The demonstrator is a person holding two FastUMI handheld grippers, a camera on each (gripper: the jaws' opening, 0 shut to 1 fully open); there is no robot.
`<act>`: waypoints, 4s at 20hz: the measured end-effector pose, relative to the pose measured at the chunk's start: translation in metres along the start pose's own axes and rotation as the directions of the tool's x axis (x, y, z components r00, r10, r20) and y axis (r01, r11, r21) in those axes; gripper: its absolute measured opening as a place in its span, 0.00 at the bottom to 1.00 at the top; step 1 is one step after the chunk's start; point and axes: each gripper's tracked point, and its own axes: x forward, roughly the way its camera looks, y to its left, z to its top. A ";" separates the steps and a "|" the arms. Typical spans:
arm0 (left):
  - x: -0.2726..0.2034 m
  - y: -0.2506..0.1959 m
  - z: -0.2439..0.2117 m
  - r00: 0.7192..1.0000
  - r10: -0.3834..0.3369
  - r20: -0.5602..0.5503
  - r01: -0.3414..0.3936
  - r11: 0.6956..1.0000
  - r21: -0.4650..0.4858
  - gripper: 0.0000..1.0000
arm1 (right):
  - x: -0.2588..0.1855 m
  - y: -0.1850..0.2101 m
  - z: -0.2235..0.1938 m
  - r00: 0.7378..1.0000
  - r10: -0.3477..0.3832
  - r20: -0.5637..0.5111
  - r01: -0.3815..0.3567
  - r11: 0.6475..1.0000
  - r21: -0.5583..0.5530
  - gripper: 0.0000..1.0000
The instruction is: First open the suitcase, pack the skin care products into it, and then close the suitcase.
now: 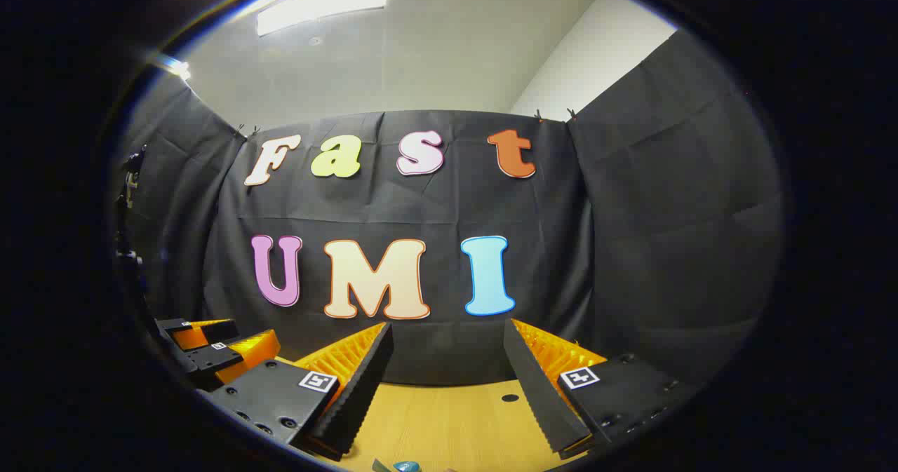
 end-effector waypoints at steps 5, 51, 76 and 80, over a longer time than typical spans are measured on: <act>-0.001 -0.002 -0.008 0.999 0.026 -0.032 -0.025 0.999 0.024 0.94 | 0.008 -0.006 -0.008 1.000 0.026 -0.009 -0.026 1.000 -0.010 0.99; -0.020 0.019 -0.367 0.406 0.028 -0.913 -0.061 0.998 0.003 0.44 | 0.022 -0.055 -0.116 0.968 -0.045 -0.249 0.043 0.999 -0.012 0.99; 0.021 0.094 -0.165 0.674 0.054 -0.736 -0.056 0.998 0.022 0.00 | 0.042 0.058 -0.132 0.955 0.179 -0.237 -0.173 0.984 0.047 0.99; 0.027 0.145 -0.130 0.726 0.114 -0.679 -0.110 0.993 0.048 0.00 | 0.047 0.082 -0.141 0.948 0.194 -0.251 -0.185 0.981 0.059 0.99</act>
